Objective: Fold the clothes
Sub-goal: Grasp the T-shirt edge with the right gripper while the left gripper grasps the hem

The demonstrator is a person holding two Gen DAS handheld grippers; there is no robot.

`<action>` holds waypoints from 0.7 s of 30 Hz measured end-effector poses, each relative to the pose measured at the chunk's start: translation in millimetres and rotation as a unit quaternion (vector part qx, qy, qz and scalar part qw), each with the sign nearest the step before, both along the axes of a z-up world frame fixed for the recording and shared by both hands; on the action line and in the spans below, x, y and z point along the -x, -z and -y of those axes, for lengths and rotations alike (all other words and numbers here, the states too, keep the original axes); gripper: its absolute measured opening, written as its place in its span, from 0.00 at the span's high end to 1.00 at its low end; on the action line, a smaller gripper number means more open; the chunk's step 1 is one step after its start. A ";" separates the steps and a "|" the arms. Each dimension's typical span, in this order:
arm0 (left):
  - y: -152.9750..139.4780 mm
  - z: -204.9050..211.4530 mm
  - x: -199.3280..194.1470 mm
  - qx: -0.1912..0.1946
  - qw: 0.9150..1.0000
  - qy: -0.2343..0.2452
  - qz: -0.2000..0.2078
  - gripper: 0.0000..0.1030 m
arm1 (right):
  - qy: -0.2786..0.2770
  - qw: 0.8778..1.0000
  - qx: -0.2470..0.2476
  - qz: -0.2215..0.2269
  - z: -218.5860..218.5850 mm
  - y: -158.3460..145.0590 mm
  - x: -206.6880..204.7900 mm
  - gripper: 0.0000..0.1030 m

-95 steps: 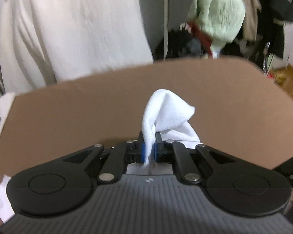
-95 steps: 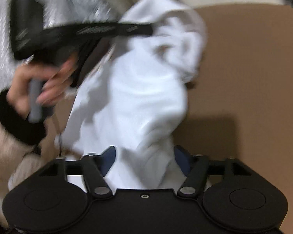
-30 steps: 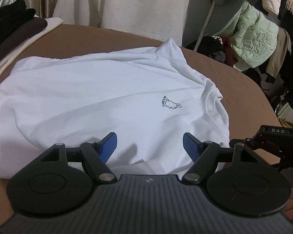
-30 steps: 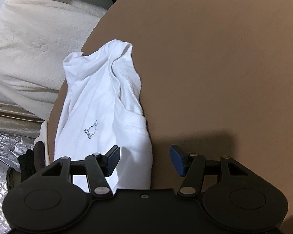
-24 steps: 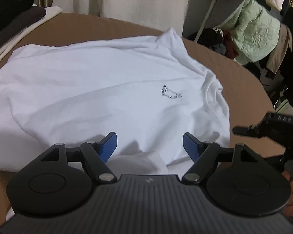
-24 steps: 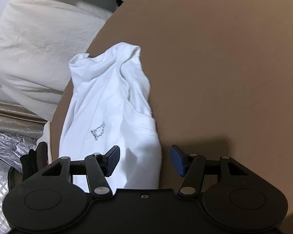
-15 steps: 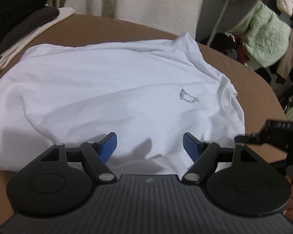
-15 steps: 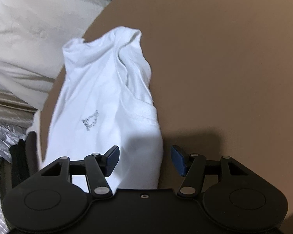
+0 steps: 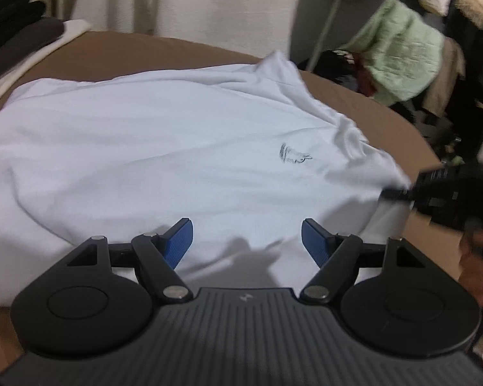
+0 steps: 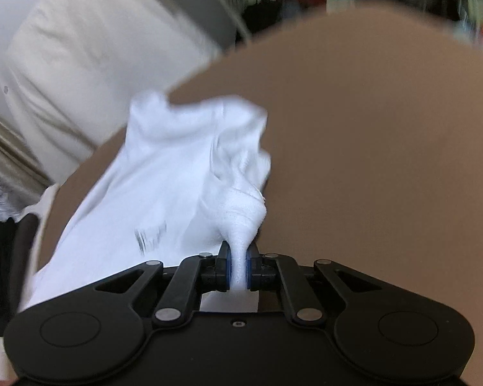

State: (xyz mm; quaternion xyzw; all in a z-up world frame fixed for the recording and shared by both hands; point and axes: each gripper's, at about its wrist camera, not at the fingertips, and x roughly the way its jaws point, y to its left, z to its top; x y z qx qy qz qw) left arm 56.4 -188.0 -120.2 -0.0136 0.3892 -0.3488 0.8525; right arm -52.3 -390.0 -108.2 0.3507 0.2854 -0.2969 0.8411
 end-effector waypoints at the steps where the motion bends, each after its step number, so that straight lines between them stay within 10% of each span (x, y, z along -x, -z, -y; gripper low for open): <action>1: -1.2 0.1 0.7 0.003 1.000 0.010 -0.003 0.28 | 0.002 0.999 0.036 -0.009 -4.6 -12.1 1.9 0.92; 7: -2.3 21.0 7.0 0.003 0.998 0.069 -0.014 0.24 | 0.019 0.991 0.089 -0.100 -2.5 -2.2 -11.6 0.92; 13: 9.6 49.0 2.3 -0.008 0.996 0.078 -0.031 0.20 | 0.032 0.999 -0.024 -0.011 26.7 3.7 20.8 0.92; 18: 20.9 42.1 16.2 -0.019 0.992 0.124 -0.017 0.17 | 0.028 0.999 -0.024 -0.009 27.3 5.9 18.8 0.92; 19: 22.9 42.3 17.9 -0.027 0.991 0.128 -0.014 0.25 | 0.027 0.999 -0.018 -0.015 23.8 5.5 14.8 0.92; 21: 25.7 42.4 17.8 -0.034 0.991 0.129 -0.021 0.86 | 0.023 1.000 -0.004 -0.020 16.6 2.1 9.0 0.92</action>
